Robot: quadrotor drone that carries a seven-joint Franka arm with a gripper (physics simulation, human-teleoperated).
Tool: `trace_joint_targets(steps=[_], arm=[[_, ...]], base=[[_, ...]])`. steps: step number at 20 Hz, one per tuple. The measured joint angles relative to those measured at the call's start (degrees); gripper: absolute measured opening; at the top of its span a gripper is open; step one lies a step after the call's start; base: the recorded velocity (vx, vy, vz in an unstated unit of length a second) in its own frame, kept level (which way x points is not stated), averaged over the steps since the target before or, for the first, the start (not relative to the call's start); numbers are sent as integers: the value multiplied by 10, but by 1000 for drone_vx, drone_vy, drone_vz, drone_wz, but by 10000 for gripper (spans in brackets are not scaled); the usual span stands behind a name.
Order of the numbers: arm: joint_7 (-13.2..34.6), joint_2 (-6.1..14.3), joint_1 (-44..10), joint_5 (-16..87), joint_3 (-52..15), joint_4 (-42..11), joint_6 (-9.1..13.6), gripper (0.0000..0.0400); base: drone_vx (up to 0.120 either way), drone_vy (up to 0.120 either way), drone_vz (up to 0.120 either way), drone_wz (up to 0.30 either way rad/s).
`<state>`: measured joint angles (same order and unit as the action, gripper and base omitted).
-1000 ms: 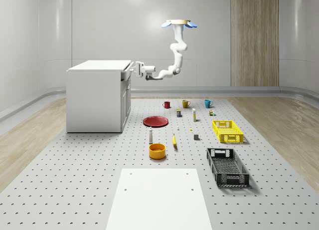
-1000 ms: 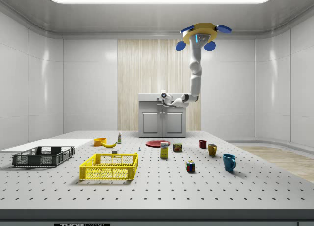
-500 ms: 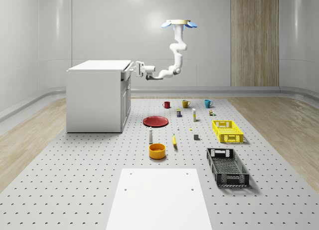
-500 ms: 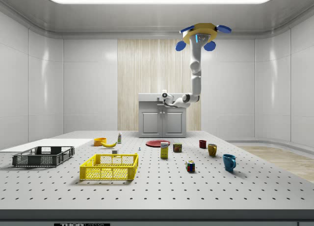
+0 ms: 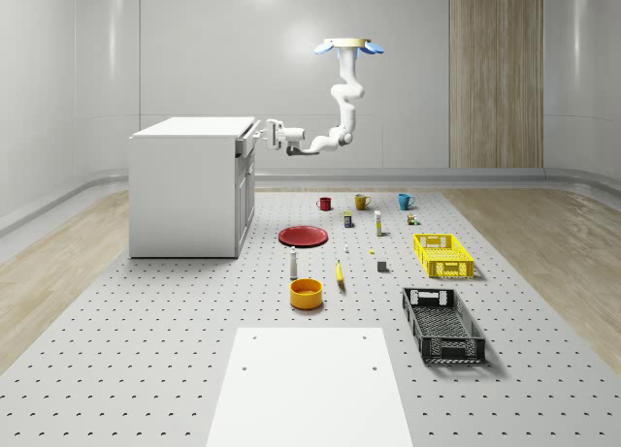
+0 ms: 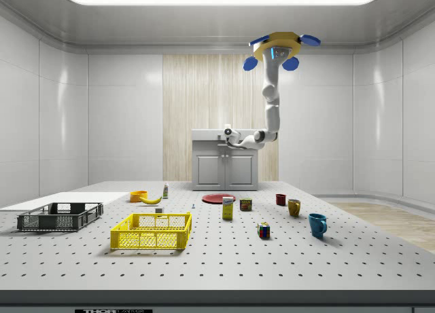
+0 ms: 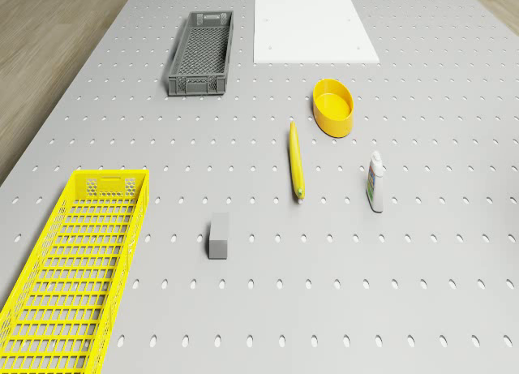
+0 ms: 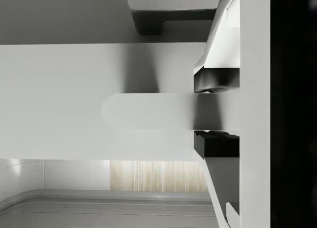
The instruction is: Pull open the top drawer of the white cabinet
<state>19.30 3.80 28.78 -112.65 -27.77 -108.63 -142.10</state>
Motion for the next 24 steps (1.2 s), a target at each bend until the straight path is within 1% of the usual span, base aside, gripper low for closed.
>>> trace_joint_targets(steps=[3,4,5,7,9,11,16,17,18,20,24], arm=[[-1,9,-6,-2,7,-10,5,109],[-1,11,-9,-3,9,-12,6,124],[-2,13,-13,-4,9,-14,6,164],[-3,12,-19,-6,7,-13,3,219],[-5,6,-24,-7,2,-6,-3,253],[-7,-3,-27,-6,-4,4,-11,274],[-10,-30,-19,-1,-8,34,-32,296],[-11,-34,-10,0,-1,39,-35,298],[-11,-38,13,1,20,44,-38,300],[-12,-45,-31,3,-27,51,-43,302],[-13,-58,-62,7,-67,65,-53,304]], base=[[0,0,0,0],[0,0,0,0],[0,0,0,0],[0,0,0,0],[0,0,0,0],[0,0,0,0],[0,0,0,0],[0,0,0,0],[0,0,0,0],[0,0,0,0],[0,0,0,0]])
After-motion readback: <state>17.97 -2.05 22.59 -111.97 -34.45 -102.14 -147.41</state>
